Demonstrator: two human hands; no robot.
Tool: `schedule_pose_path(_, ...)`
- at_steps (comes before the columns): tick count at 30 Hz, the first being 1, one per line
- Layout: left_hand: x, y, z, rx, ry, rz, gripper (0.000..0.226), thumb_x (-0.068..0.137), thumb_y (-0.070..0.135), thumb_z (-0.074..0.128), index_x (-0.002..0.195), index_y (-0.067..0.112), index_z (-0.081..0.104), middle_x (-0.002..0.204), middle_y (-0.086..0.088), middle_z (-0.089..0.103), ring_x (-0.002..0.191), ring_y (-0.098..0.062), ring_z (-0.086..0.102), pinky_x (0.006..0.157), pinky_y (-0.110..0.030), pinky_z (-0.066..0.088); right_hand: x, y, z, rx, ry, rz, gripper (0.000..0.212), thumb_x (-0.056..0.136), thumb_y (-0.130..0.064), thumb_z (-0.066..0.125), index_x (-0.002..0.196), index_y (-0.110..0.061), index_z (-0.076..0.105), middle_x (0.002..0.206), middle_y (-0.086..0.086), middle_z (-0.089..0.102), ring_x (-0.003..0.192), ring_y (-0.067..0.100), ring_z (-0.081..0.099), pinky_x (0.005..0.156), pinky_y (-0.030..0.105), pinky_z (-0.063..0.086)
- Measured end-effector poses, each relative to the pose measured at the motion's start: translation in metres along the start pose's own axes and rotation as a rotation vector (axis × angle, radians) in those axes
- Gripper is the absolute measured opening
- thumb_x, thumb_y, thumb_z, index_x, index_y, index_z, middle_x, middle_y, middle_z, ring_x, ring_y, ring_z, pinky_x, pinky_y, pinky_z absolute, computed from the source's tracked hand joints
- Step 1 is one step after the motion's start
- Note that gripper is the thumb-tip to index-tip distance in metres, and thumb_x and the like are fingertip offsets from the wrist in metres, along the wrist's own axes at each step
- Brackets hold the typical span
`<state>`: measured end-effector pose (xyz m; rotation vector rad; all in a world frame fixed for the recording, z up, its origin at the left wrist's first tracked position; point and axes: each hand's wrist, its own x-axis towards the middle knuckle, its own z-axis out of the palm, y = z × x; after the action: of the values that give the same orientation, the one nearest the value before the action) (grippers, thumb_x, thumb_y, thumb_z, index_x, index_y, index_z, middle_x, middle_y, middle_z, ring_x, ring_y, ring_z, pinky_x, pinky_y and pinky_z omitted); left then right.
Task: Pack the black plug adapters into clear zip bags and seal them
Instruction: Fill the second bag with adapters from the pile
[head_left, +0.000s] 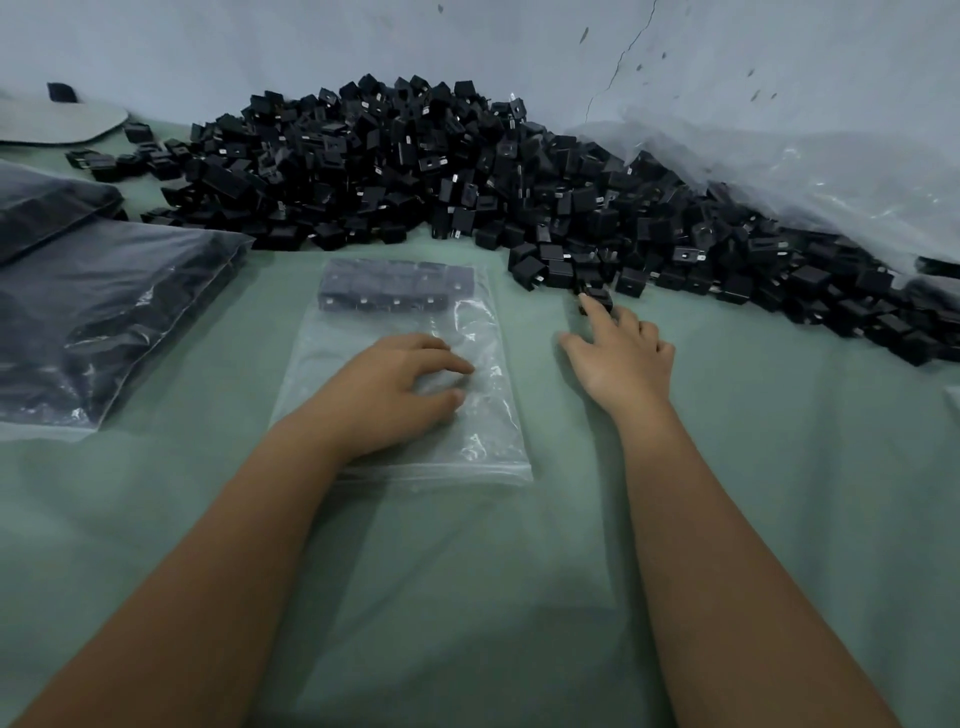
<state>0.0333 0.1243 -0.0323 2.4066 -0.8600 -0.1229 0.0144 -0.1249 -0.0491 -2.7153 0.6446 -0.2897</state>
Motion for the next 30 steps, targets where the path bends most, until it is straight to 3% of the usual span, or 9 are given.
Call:
schedule_pose_path(3,0.001,0.003,-0.015,-0.001,-0.39,-0.109,0.051,0.095,0.056,0.045,0.144,0.053,0.033,0.161,0.014,0.013,0.149,-0.009,0.007,0.119,-0.037,0.007,-0.003,0.005,-0.001,0.257,0.137,-0.009,0.05,0.091,-0.036,0.044,0.141,-0.039,0.038,0.135,0.003,0.045,0.126,0.021,0.033,0.103,0.035,0.026)
schedule_pose_path(5,0.002,0.003,-0.031,0.041,-0.518,-0.125,0.055,0.09,0.067,0.039,0.142,0.058,0.029,0.161,0.02,0.004,0.149,-0.007,-0.008,0.119,-0.045,-0.004,-0.004,0.007,-0.003,0.406,0.235,0.03,0.045,0.088,-0.028,0.049,0.132,-0.037,0.045,0.118,0.003,0.049,0.111,0.019,0.037,0.096,0.032,0.033)
schedule_pose_path(7,0.01,0.003,-0.045,-0.025,-0.398,-0.118,0.053,0.087,0.066,0.041,0.138,0.059,0.035,0.161,0.018,0.011,0.15,-0.012,-0.006,0.12,-0.051,-0.003,-0.005,0.006,-0.003,0.439,0.315,0.074,0.042,0.085,-0.017,0.052,0.124,-0.033,0.045,0.106,0.003,0.051,0.101,0.019,0.039,0.086,0.033,0.039)
schedule_pose_path(9,0.029,0.003,-0.049,0.018,-0.142,-0.092,0.046,0.096,0.052,0.045,0.141,0.052,0.037,0.162,0.01,0.015,0.151,-0.02,-0.002,0.121,-0.054,0.001,-0.005,0.005,-0.003,0.446,0.347,0.077,0.04,0.083,-0.012,0.054,0.117,-0.031,0.041,0.098,0.002,0.054,0.096,0.022,0.045,0.077,0.037,0.043)
schedule_pose_path(12,0.065,0.0,-0.036,0.193,0.149,-0.101,0.053,0.102,0.039,0.043,0.15,0.045,0.023,0.164,0.005,0.01,0.151,-0.019,-0.001,0.121,-0.051,0.003,-0.003,0.006,-0.001,0.474,0.317,0.058,0.035,0.086,-0.016,0.06,0.106,-0.032,0.036,0.084,0.002,0.059,0.083,0.024,0.056,0.063,0.036,0.046)
schedule_pose_path(16,0.095,-0.025,-0.011,0.423,0.064,-0.173,0.055,0.104,0.045,0.025,0.153,0.045,0.001,0.165,0.003,-0.005,0.151,-0.02,-0.008,0.119,-0.053,-0.004,-0.002,0.008,-0.003,0.588,0.28,0.091,0.032,0.087,-0.025,0.066,0.103,-0.033,0.039,0.069,-0.008,0.054,0.059,0.01,0.055,0.049,0.027,0.04)
schedule_pose_path(23,0.119,-0.043,0.01,0.523,0.112,-0.21,0.051,0.103,0.046,0.016,0.154,0.041,0.01,0.165,0.0,0.007,0.151,-0.025,0.004,0.117,-0.058,0.0,-0.003,0.003,-0.005,0.692,0.257,0.148,0.033,0.081,-0.035,0.071,0.097,-0.04,0.043,0.073,-0.007,0.059,0.057,0.003,0.056,0.047,0.02,0.036)
schedule_pose_path(30,0.149,-0.019,0.017,0.463,0.065,-0.256,0.053,0.103,0.045,0.016,0.155,0.038,0.008,0.165,-0.003,0.0,0.151,-0.027,-0.003,0.117,-0.059,-0.005,-0.006,0.001,-0.006,0.801,0.227,0.076,0.029,0.08,-0.039,0.073,0.097,-0.039,0.05,0.074,-0.008,0.063,0.061,-0.006,0.057,0.05,0.008,0.038)
